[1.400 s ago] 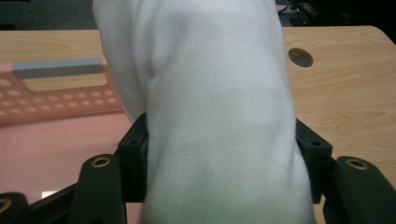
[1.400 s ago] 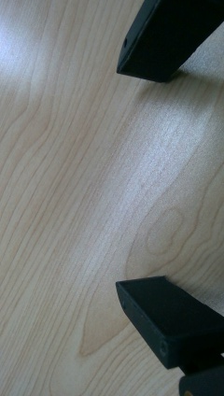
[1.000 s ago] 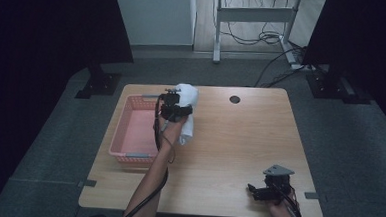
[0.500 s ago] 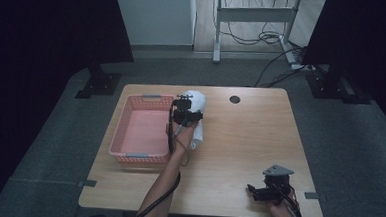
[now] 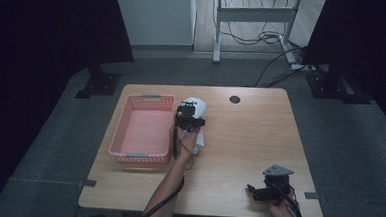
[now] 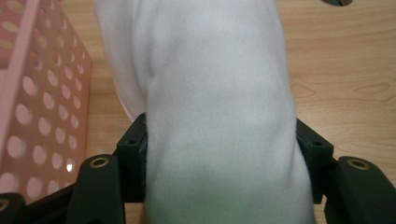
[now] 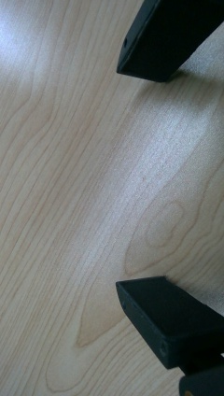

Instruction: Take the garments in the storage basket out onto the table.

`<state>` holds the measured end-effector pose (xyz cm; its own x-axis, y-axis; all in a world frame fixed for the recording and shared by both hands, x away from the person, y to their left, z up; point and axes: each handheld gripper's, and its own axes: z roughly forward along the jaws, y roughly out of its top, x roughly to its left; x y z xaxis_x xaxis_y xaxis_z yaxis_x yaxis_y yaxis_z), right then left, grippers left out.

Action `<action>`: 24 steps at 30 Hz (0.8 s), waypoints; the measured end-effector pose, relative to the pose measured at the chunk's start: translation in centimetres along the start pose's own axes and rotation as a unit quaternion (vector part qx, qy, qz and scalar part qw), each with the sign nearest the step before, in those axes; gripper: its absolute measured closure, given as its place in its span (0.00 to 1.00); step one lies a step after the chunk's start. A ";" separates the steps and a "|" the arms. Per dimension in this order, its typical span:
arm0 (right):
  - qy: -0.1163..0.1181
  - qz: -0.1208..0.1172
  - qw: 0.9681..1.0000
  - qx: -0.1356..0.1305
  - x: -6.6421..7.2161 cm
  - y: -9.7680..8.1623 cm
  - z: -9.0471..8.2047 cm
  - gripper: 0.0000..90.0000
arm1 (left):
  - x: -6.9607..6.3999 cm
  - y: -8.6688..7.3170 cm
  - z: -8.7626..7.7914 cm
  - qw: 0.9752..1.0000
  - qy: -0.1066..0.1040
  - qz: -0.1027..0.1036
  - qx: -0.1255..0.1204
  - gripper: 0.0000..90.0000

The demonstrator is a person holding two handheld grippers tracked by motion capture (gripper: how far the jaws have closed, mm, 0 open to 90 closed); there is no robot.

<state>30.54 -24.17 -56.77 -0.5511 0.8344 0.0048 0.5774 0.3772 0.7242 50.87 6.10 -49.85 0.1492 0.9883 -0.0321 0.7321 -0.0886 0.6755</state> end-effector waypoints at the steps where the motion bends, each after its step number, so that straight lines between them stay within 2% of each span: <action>1: 0.000 0.000 1.000 0.000 0.0 0.0 0.0 0.00 | 0.0 -0.1 0.2 1.000 0.003 0.000 0.003 0.41; 5: 0.000 0.000 1.000 0.000 0.0 0.0 0.0 0.00 | -0.2 -0.2 0.4 1.000 0.008 0.004 0.004 0.39; 16: 0.000 0.000 1.000 0.000 0.0 0.0 0.0 0.00 | -0.2 -0.2 0.8 1.000 -0.002 0.011 0.013 0.33; 24: 0.000 0.000 1.000 0.000 0.0 0.0 0.0 0.00 | -0.7 -0.2 0.7 1.000 -0.014 0.021 0.014 0.19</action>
<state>30.54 -24.17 -56.77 -0.5511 0.8344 0.0048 0.5773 0.3771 0.7242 51.09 5.34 -50.52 0.1981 0.9798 -0.0262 0.7435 -0.1329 0.6554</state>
